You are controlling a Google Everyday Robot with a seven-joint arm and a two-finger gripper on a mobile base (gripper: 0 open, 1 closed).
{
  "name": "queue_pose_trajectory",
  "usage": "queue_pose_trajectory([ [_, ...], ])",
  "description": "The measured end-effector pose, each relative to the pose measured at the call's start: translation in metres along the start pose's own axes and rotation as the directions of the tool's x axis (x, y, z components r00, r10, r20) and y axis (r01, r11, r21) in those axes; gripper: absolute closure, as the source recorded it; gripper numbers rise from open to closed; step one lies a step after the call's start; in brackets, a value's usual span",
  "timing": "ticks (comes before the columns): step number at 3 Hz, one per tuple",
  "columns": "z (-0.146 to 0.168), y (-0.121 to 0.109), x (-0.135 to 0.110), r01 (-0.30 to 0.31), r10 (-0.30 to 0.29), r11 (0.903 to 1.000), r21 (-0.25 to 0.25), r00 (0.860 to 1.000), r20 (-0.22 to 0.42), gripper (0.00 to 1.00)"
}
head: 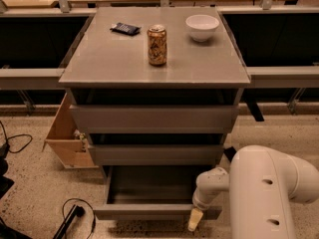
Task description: Open bottom drawer
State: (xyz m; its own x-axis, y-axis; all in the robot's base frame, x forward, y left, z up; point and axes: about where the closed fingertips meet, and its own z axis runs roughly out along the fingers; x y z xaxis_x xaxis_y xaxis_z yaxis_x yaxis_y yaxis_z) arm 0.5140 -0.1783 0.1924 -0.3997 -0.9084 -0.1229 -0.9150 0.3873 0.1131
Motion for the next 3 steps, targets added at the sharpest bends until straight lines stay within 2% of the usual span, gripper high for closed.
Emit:
queue_pose_trajectory([
  [1,0.027,0.043,0.020,-0.038,0.037,0.9963,-0.076,0.999,-0.012,0.16],
  [2,0.027,0.068,0.027,-0.065,0.065,0.9933,-0.096,0.998,-0.007,0.40],
  [3,0.024,0.081,0.032,-0.071,0.069,0.9920,-0.105,0.997,-0.015,0.63],
])
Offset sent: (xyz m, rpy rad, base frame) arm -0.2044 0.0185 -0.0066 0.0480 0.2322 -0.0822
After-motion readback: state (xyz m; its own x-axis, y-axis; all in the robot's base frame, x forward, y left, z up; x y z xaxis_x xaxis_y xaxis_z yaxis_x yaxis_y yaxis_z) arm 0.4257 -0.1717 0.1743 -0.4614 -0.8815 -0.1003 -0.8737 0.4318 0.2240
